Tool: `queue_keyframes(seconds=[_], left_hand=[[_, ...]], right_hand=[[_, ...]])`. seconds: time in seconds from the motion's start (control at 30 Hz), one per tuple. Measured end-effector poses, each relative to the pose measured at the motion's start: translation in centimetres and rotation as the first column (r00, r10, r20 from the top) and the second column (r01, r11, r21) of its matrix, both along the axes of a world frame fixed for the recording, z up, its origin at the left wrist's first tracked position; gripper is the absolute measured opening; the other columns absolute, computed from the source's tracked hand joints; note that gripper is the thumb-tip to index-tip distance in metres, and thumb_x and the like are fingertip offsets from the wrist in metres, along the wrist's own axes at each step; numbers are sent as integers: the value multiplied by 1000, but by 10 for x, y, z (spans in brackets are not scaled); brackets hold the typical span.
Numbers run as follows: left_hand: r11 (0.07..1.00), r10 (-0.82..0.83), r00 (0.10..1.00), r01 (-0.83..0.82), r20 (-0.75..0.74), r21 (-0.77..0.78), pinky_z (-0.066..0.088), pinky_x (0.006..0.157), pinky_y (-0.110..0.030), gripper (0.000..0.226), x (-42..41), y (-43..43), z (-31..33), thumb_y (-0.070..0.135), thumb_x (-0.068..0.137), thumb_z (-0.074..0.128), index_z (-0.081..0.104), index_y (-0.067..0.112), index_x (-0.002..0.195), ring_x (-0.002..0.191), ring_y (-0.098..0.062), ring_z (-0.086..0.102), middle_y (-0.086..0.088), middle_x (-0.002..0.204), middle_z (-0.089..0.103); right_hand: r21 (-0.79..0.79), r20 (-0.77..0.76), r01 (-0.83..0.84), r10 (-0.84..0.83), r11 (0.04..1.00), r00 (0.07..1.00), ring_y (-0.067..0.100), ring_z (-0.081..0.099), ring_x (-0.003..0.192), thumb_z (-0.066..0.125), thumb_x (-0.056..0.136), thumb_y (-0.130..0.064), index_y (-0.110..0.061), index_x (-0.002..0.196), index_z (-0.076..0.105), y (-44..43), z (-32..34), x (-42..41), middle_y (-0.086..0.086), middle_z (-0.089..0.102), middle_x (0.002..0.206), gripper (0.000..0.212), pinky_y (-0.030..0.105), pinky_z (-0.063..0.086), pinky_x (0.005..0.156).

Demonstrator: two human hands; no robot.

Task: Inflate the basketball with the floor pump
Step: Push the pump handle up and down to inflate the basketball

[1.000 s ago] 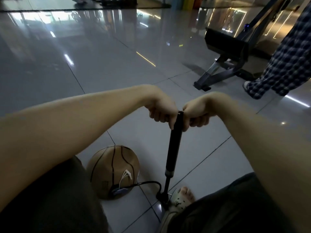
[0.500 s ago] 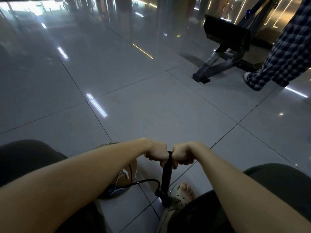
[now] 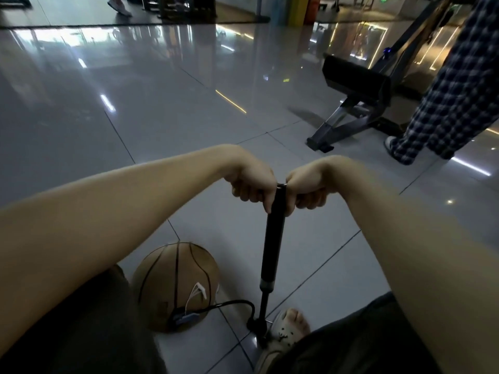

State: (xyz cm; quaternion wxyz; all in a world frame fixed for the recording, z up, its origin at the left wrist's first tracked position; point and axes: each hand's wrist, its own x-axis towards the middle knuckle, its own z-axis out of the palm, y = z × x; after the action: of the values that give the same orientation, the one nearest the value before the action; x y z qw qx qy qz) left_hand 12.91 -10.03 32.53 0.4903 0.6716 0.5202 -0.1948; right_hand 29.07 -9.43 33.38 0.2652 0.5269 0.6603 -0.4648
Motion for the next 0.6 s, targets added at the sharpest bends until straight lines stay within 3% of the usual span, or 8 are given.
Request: queue_keyframes(seconds=[0.1, 0.23, 0.3, 0.43, 0.6], left_hand=[[1000, -1, 998, -1, -55, -29, 20, 51, -30, 23, 5, -6, -61, 11, 86, 70, 55, 15, 69, 48, -15, 26, 1, 57, 36], [999, 7, 998, -9, -68, -39, 23, 48, -28, 19, 13, -28, -136, 8, 81, 69, 54, 11, 69, 47, -17, 28, -1, 56, 39], [1000, -6, 997, 4, -76, -24, 26, 49, -28, 14, 16, -41, -156, 9, 80, 68, 57, 10, 72, 47, -18, 31, -3, 58, 41], [999, -30, 996, 29, -83, -15, 30, 49, -28, 9, 24, -64, -173, 10, 81, 67, 60, 7, 76, 49, -20, 35, -5, 62, 45], [994, -107, 982, 109, -156, -1, 28, 47, -28, 11, 28, -87, -149, 12, 86, 66, 58, 8, 80, 47, -19, 32, -4, 61, 42]], right_hand=[[-49, 28, 17, -15, 999, 999, 16, 19, 51, 67, 81, -5, -20, 57, 44, -5, -65, 0, 0, 27, 57, 37, 29, 13, 54], [-63, 48, 0, 3, 998, 999, 18, 25, 50, 69, 76, -6, -11, 75, 63, -24, -138, 1, 2, 34, 58, 8, 29, 21, 51], [-92, 57, -16, 21, 996, 998, 18, 25, 50, 69, 78, -5, -8, 82, 66, -34, -158, 3, 2, 34, 58, 6, 30, 21, 52], [-90, 102, -30, 39, 995, 994, 18, 26, 50, 68, 81, -6, -7, 80, 64, -56, -176, 5, 3, 35, 56, 4, 31, 23, 53], [-68, 154, -65, 75, 996, 985, 18, 26, 49, 66, 86, -8, -7, 87, 62, -84, -156, 2, 4, 35, 57, 4, 32, 23, 53]])
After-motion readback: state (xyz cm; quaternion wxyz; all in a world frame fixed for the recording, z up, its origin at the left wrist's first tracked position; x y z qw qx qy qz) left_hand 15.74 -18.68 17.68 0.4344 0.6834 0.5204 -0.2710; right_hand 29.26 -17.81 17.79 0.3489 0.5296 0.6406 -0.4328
